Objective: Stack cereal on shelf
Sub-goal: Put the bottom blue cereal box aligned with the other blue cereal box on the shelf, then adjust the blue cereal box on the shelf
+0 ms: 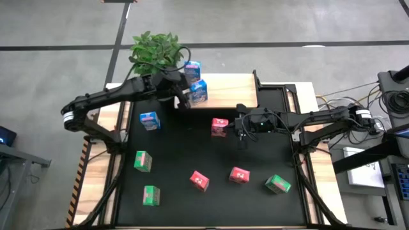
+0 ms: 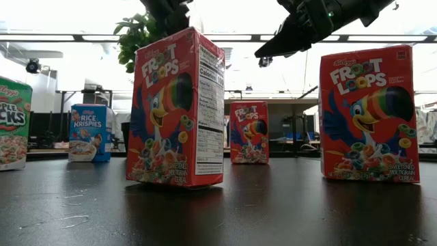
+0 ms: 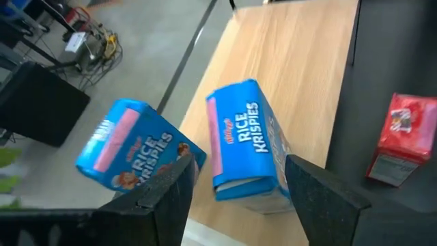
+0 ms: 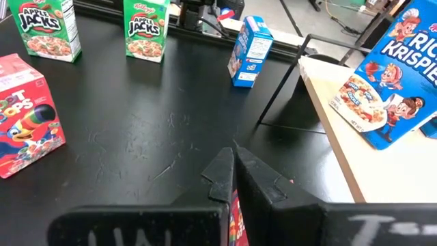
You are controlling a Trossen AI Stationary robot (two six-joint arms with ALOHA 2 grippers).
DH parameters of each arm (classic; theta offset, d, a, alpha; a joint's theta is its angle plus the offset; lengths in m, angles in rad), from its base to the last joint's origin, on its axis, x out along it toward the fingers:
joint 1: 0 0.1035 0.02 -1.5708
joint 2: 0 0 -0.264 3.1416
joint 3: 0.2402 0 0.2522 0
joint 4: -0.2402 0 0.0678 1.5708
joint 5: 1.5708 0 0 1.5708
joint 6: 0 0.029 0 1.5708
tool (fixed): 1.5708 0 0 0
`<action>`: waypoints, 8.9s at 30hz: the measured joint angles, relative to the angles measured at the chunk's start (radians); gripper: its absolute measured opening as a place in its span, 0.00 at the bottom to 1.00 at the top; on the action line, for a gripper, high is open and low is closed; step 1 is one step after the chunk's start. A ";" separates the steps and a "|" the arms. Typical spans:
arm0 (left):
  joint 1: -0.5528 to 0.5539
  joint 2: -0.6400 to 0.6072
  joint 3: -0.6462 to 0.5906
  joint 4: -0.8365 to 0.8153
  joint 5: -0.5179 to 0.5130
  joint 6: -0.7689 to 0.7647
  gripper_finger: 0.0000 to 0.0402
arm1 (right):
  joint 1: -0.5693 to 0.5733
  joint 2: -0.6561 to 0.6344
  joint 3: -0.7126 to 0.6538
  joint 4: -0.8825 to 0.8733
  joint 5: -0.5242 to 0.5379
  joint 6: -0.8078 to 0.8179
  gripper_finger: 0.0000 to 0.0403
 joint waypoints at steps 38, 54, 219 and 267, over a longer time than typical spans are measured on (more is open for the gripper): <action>-0.196 0.033 -0.371 0.483 -0.448 -0.151 0.24 | 0.000 0.000 -0.001 -0.014 0.001 -0.036 0.02; -0.209 0.033 -0.371 0.429 -0.490 -0.192 0.24 | 0.000 0.000 -0.001 -0.037 0.001 -0.020 0.02; -0.656 -0.512 -0.575 0.360 -0.216 0.019 0.00 | -0.144 0.007 0.191 -0.144 0.193 0.342 0.02; -0.656 -0.797 -0.795 0.437 -0.445 0.074 0.00 | -0.551 0.744 1.098 -0.422 -0.140 0.240 0.02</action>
